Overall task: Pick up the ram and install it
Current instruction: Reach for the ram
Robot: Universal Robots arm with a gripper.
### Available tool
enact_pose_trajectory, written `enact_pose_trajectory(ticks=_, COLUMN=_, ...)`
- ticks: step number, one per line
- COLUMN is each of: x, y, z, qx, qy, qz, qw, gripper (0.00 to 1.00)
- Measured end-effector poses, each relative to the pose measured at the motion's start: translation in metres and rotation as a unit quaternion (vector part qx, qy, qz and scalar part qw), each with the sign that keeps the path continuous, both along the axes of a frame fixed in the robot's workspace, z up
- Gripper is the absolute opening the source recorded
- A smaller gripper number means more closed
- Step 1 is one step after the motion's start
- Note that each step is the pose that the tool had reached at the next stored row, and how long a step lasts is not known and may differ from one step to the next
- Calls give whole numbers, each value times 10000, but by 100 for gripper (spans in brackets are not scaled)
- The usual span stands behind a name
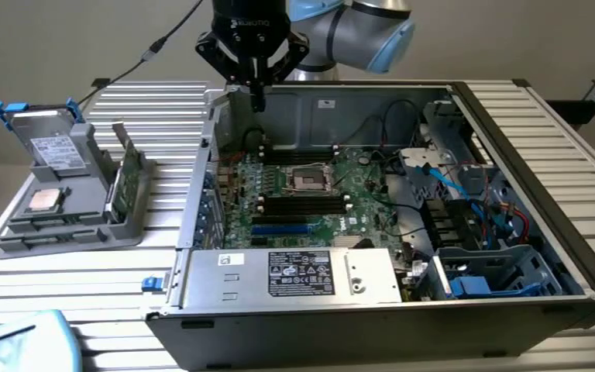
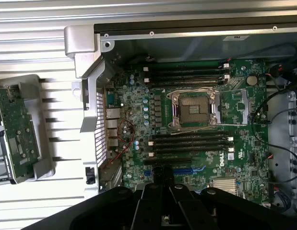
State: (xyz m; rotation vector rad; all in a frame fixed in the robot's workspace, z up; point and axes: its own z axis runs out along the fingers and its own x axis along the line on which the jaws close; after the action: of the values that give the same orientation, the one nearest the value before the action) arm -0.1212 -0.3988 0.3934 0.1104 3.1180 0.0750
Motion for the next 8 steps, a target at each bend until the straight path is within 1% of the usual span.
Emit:
enact_pose_trajectory(ticks=3, x=-13, y=0, z=1, qx=-1, qy=4, qz=0, qw=10000, gripper=11)
enact_pose_trajectory(ticks=4, x=-41, y=0, z=1, qx=-3, qy=23, qz=0, qw=10000, gripper=11)
enact_pose_trajectory(ticks=5, x=-79, y=0, z=-3, qx=-1, qy=49, qz=0, qw=10000, gripper=11)
enact_pose_trajectory(ticks=6, x=-127, y=0, z=-8, qx=0, qy=64, qz=0, qw=10000, gripper=11)
enact_pose_trajectory(ticks=7, x=-171, y=1, z=-15, qx=0, qy=71, qz=0, qw=10000, gripper=11)
enact_pose_trajectory(ticks=8, x=-262, y=2, z=-34, qx=0, qy=87, qz=0, qw=10000, gripper=11)
